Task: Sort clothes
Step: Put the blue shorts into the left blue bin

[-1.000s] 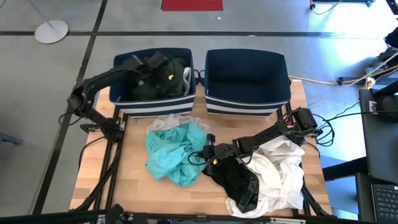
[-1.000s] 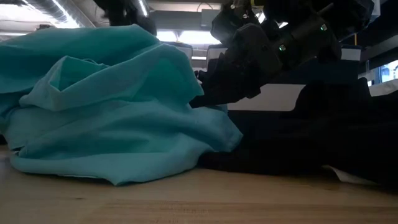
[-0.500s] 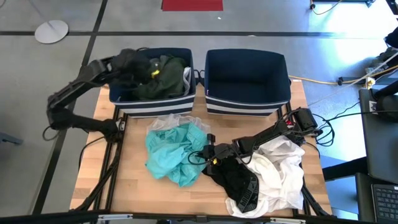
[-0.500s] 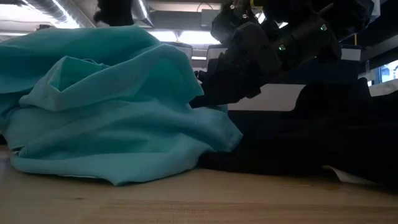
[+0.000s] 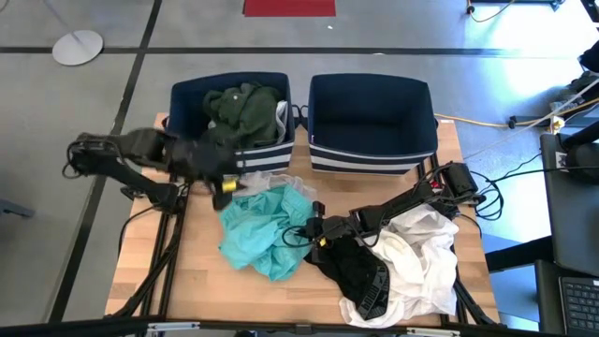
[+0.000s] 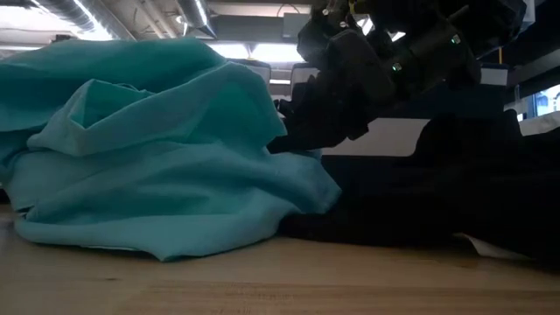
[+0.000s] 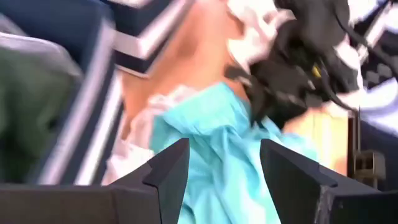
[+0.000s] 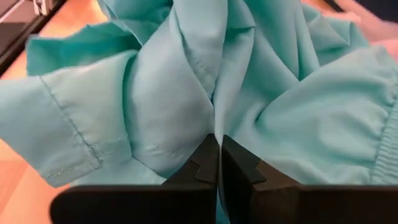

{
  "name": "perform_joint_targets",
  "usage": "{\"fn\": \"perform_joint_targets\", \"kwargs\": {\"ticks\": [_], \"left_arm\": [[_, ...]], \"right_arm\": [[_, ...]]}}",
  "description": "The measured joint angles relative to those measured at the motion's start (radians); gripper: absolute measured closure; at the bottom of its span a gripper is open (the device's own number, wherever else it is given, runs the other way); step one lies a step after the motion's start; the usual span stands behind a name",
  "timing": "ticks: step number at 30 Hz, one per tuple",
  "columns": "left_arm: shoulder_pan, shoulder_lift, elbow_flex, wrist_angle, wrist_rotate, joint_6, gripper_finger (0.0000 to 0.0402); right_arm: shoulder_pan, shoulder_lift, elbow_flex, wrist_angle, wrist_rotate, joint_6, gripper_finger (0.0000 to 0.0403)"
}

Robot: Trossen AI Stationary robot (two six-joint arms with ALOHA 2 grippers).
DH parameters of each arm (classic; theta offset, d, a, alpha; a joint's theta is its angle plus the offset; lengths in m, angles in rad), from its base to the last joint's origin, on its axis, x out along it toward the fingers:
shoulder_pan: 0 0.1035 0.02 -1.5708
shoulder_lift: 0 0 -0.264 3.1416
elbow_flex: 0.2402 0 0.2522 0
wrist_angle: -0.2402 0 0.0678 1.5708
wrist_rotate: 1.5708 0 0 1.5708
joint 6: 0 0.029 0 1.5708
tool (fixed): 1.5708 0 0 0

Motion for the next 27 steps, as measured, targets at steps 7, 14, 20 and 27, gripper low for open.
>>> {"fn": "perform_joint_targets", "kwargs": {"ticks": [7,14,20,27], "left_arm": [[-0.275,0.123,0.000,-0.032,-0.153,-0.125,0.0215],[-0.447,0.256,-0.067,-0.018,-0.267,-0.185,0.0215],[-0.515,0.280,-0.272,0.171,-0.258,-0.264,0.0215],[-0.525,0.281,-0.472,0.409,-0.336,-0.290,0.0215]], "right_arm": [[0.000,0.000,-0.001,-0.015,0.000,0.002,0.0386],[0.000,0.000,-0.001,-0.009,0.019,0.029,0.0386],[0.000,0.000,-0.001,-0.005,0.020,0.028,0.0386],[0.000,0.000,-0.001,0.013,0.021,-0.001,0.0386]]}}
